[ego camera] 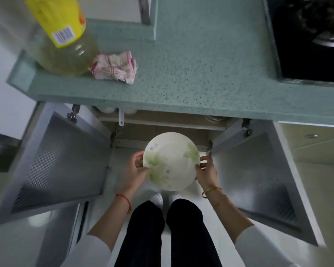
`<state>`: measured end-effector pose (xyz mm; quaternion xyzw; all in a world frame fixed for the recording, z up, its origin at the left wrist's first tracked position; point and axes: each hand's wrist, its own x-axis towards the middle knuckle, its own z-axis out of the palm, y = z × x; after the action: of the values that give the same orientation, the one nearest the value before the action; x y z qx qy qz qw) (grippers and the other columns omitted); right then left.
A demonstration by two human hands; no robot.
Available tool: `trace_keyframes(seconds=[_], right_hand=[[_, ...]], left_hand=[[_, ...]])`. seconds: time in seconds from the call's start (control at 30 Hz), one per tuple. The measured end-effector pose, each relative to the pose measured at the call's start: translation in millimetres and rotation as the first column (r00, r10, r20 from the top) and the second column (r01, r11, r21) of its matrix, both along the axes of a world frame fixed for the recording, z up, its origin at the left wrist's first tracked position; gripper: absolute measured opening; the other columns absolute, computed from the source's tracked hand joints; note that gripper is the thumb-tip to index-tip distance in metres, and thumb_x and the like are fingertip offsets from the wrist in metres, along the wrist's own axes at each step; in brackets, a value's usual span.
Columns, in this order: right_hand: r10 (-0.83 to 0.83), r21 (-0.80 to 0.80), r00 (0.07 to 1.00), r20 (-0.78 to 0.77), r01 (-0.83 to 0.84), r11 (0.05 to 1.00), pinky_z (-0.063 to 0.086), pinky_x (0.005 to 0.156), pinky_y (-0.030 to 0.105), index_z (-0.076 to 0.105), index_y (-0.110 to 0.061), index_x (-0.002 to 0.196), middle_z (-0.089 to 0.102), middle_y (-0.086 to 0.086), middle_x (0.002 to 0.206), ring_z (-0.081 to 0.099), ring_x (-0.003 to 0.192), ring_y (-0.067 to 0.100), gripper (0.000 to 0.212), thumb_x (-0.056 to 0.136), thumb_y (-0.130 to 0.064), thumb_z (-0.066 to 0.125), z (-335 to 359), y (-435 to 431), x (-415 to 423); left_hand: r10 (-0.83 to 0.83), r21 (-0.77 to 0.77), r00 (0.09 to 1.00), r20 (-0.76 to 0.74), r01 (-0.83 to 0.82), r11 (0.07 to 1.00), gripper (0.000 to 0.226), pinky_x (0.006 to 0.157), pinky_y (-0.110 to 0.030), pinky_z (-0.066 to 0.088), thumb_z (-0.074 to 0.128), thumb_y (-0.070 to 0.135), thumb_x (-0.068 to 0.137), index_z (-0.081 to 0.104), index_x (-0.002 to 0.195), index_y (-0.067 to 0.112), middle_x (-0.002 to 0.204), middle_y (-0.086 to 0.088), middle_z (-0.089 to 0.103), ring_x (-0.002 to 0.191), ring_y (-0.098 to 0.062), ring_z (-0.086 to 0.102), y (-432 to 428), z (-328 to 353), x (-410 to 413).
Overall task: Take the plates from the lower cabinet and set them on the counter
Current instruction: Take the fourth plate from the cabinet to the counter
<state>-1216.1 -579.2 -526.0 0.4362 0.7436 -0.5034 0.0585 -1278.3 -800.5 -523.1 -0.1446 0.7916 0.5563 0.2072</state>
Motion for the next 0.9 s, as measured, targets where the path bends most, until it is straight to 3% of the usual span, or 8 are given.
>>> trace_keyframes(seconds=[0.13, 0.27, 0.33, 0.43, 0.57, 0.63, 0.7, 0.9], right_hand=[[-0.035, 0.013, 0.999, -0.026, 0.036, 0.999, 0.056, 0.075, 0.055, 0.049, -0.019, 0.098, 0.056, -0.007, 0.072, 0.062, 0.069, 0.034, 0.022, 0.085, -0.001, 0.055, 80.6, -4.8, 24.8], [-0.148, -0.002, 0.986, -0.081, 0.149, 0.989, 0.057, 0.073, 0.050, 0.054, -0.012, 0.104, 0.059, -0.002, 0.075, 0.060, 0.070, 0.032, 0.020, 0.086, -0.002, 0.055, 149.0, -4.9, 46.2], [-0.201, -0.003, 0.973, -0.110, 0.202, 0.979, 0.055, 0.069, 0.046, 0.054, -0.009, 0.106, 0.063, 0.008, 0.082, 0.062, 0.070, 0.034, 0.020, 0.087, -0.002, 0.055, 180.1, -3.6, 58.2], [-0.312, -0.013, 0.934, -0.175, 0.314, 0.949, 0.049, 0.052, 0.032, 0.055, -0.012, 0.103, 0.064, 0.013, 0.086, 0.058, 0.056, 0.025, 0.019, 0.087, -0.001, 0.055, 222.2, 3.0, 80.7], [-0.470, -0.053, 0.836, -0.284, 0.476, 0.878, 0.054, 0.060, 0.038, 0.058, -0.020, 0.099, 0.061, 0.005, 0.083, 0.058, 0.070, 0.021, 0.023, 0.088, 0.000, 0.055, 264.6, 14.7, 122.1], [-0.551, -0.078, 0.767, -0.330, 0.559, 0.825, 0.053, 0.053, 0.033, 0.058, -0.024, 0.094, 0.059, 0.004, 0.079, 0.055, 0.065, 0.020, 0.026, 0.089, 0.002, 0.054, 282.2, 23.4, 146.8], [-0.621, -0.101, 0.700, -0.353, 0.632, 0.769, 0.051, 0.049, 0.030, 0.058, -0.019, 0.097, 0.060, 0.011, 0.081, 0.055, 0.062, 0.022, 0.024, 0.089, 0.002, 0.054, 294.8, 33.2, 172.1], [-0.785, -0.171, 0.475, -0.398, 0.802, 0.572, 0.047, 0.063, 0.038, 0.060, -0.014, 0.104, 0.063, 0.013, 0.086, 0.056, 0.071, 0.024, 0.018, 0.090, -0.004, 0.057, 324.6, 65.4, 260.4]], left_hand=[[-0.079, -0.005, 0.997, -0.019, 0.079, 0.997, 0.057, 0.062, -0.009, 0.050, 0.074, -0.004, 0.071, 0.062, 0.116, 0.029, 0.102, 0.012, 0.068, 0.085, -0.002, 0.066, -7.3, 77.8, 16.7], [-0.123, 0.025, 0.991, -0.058, 0.124, 0.992, 0.056, 0.067, -0.013, 0.051, 0.074, -0.003, 0.072, 0.062, 0.119, 0.024, 0.107, 0.008, 0.069, 0.088, -0.005, 0.066, -1.7, 147.1, 23.9], [-0.173, 0.036, 0.981, -0.091, 0.177, 0.984, 0.056, 0.072, -0.017, 0.052, 0.075, -0.004, 0.071, 0.062, 0.118, 0.023, 0.109, 0.006, 0.069, 0.090, -0.007, 0.067, 4.2, 180.0, 24.4], [-0.271, 0.073, 0.950, -0.153, 0.284, 0.956, 0.057, 0.071, -0.012, 0.052, 0.072, -0.003, 0.071, 0.062, 0.115, 0.031, 0.111, 0.010, 0.068, 0.088, 0.002, 0.067, 19.4, 224.7, 25.5], [-0.407, 0.142, 0.889, -0.209, 0.439, 0.887, 0.057, 0.074, -0.013, 0.053, 0.068, -0.001, 0.070, 0.063, 0.112, 0.036, 0.112, 0.011, 0.069, 0.094, 0.001, 0.068, 54.1, 272.0, 32.6], [-0.488, 0.160, 0.842, -0.231, 0.527, 0.834, 0.058, 0.075, -0.015, 0.054, 0.067, -0.006, 0.071, 0.063, 0.114, 0.034, 0.110, 0.014, 0.070, 0.097, -0.002, 0.068, 77.4, 289.9, 41.2], [-0.559, 0.177, 0.794, -0.237, 0.602, 0.779, 0.058, 0.075, -0.015, 0.054, 0.068, -0.009, 0.074, 0.063, 0.112, 0.035, 0.107, 0.019, 0.071, 0.097, -0.002, 0.068, 101.6, 305.4, 52.1], [-0.735, 0.234, 0.643, -0.213, 0.764, 0.601, 0.056, 0.082, -0.022, 0.057, 0.068, -0.008, 0.077, 0.062, 0.114, 0.034, 0.112, 0.011, 0.071, 0.101, -0.003, 0.068, 183.9, 336.7, 104.8]])
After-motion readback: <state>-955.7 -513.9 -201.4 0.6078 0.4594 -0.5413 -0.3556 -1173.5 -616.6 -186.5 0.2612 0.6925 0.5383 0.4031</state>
